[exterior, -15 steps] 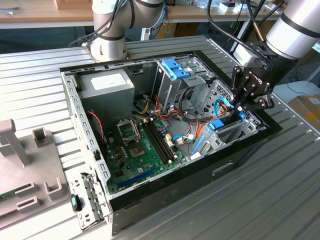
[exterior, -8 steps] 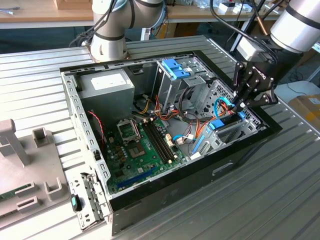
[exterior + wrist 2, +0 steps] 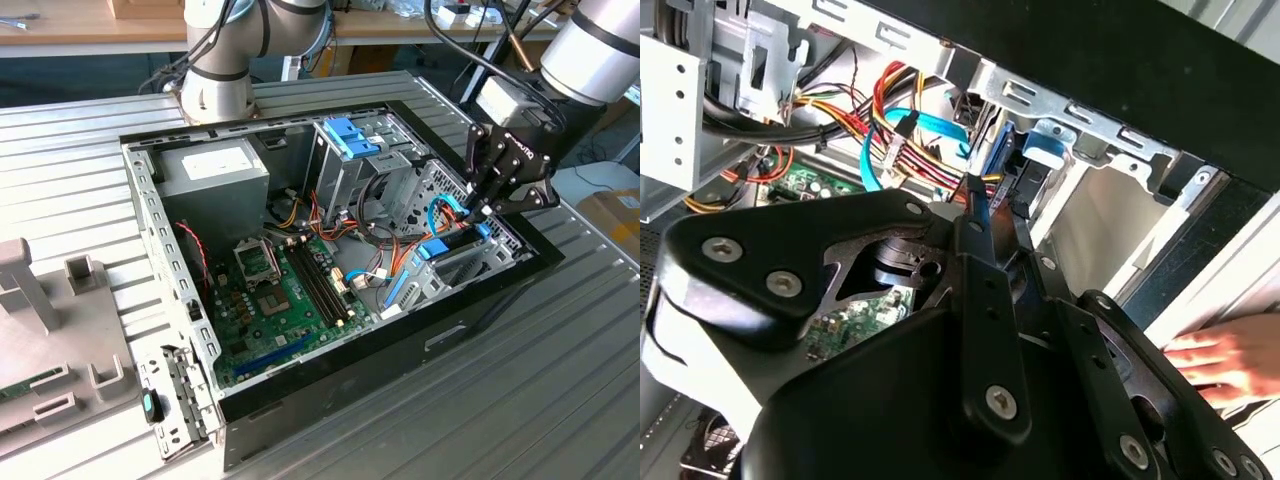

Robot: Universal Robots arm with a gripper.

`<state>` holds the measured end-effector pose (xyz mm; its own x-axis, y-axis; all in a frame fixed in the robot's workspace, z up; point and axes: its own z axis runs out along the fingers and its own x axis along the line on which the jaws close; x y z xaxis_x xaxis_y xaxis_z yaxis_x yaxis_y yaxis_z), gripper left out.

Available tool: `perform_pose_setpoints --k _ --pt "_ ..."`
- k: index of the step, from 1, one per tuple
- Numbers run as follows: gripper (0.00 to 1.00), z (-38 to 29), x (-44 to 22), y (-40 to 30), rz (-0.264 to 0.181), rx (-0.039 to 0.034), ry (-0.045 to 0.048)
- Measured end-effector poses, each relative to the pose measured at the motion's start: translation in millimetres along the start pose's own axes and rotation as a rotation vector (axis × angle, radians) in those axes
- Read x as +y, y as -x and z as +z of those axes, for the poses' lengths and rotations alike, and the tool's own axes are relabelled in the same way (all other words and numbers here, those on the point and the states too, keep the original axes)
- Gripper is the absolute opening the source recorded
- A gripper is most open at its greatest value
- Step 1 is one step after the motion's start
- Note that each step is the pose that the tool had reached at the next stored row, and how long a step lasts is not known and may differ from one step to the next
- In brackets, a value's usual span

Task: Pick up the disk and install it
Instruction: 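Insert the first disk wire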

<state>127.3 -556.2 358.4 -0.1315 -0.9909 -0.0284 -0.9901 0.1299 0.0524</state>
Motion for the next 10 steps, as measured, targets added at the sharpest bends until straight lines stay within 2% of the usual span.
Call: perform_pose_setpoints --k 2,4,5,10 --pt "0.24 0.2 4.4 -0.7 -0.001 -0.0009 -0.0055" --pt "0.24 0.7 15.5 -4.5 -0.002 -0.0043 -0.0190" --pt "0.24 0.8 17.3 -5.4 -0.002 -0.0049 -0.0217" --pt "0.24 -2.0 17.6 -5.5 -0.006 -0.0049 -0.0219"
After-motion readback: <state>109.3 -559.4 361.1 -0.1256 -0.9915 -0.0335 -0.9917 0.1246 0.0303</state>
